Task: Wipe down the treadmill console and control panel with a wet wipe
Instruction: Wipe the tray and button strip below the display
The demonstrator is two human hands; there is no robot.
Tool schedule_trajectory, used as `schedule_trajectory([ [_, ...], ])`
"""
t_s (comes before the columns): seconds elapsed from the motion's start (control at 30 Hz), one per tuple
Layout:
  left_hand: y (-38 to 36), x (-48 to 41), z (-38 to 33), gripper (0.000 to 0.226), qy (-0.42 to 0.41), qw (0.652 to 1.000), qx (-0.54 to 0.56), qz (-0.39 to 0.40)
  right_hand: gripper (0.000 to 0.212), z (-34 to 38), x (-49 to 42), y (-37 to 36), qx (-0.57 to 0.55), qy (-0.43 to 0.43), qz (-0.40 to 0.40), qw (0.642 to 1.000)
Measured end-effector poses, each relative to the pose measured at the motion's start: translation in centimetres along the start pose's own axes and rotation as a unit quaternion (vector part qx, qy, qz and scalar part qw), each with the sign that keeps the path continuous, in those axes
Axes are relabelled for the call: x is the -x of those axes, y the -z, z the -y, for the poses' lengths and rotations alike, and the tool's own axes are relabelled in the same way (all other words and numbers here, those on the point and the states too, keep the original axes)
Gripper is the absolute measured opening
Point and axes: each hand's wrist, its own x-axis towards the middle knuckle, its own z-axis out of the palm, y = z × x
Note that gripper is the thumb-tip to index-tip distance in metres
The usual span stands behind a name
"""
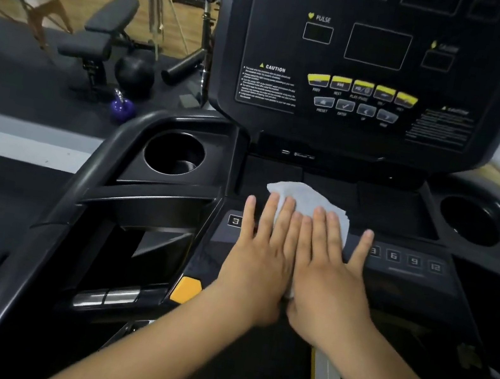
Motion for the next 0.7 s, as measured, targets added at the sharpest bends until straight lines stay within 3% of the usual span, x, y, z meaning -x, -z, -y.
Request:
schedule_trajectory([
  [0.17, -0.5, 3.8, -0.5, 0.107, -0.030, 0.999, 0.021, 0.033, 0.105, 1.4, 3.3, -0.3, -0.008, 0.029, 0.061, 0.998],
  [0.43, 0.2, 0.8, 1.1, 0.116, 0.019, 1.000, -0.003, 0.001, 0.118, 1.8, -0.9, 1.2, 0.013, -0.001, 0.034, 0.999],
  [0.6, -2.5, 5.4, 0.7, 0.111, 0.007, 0.998, 0.031, -0.059, 0.097, 3.9, 2.7, 0.4, 0.000, 0.037, 0.062, 0.997],
  [0.7, -1.7, 4.9, 1.6, 0.108, 0.015, 1.000, 0.017, -0.002, 0.106, 3.9, 1.5, 0.3, 0.016, 0.040, 0.045, 0.998],
])
